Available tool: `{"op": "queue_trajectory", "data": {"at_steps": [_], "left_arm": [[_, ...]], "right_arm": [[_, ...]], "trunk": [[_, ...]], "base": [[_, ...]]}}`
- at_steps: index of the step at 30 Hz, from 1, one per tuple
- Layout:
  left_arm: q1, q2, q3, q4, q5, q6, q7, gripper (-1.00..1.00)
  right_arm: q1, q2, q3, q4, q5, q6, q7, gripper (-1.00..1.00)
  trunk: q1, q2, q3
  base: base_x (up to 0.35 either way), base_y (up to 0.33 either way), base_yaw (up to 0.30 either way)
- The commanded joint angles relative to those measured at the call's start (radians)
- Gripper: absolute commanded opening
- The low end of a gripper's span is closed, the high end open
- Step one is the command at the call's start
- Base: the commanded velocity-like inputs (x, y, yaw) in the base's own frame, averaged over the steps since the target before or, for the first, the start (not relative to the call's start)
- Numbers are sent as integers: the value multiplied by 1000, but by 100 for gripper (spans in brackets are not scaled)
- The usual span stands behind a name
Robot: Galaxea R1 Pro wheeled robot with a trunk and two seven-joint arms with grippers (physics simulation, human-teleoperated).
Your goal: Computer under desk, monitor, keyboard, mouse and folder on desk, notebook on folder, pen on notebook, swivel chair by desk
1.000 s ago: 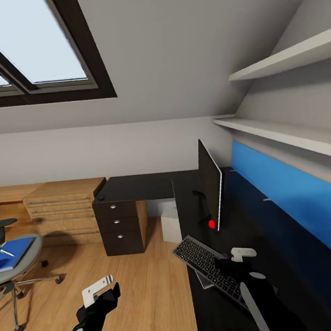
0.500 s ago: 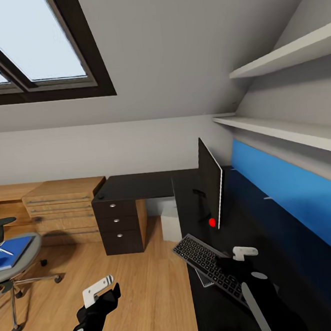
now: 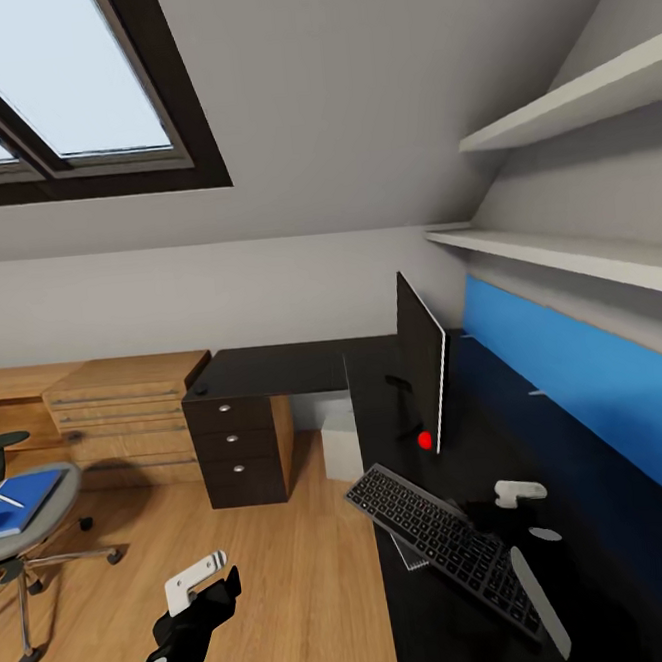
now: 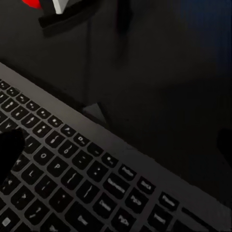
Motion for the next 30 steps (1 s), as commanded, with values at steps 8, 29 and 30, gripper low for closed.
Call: {"op": "queue_trajectory", "data": {"at_steps": [8, 29, 30], "left_arm": [[-1, 2, 0, 1, 6, -4, 4, 100], [-1, 1, -1, 9, 5, -4, 6, 100], [-1, 1, -1, 9, 6, -4, 6, 100]], "right_arm": [[-266, -93, -241, 401, -16, -13, 25, 100], [-292, -132, -497, 489, -14, -13, 211, 100], [-293, -131, -514, 489, -14, 5, 212, 100]], "trunk": [[31, -57, -26], [111, -204, -92], [115, -211, -95]], "base": [[0, 0, 0], [0, 0, 0], [0, 0, 0]]}}
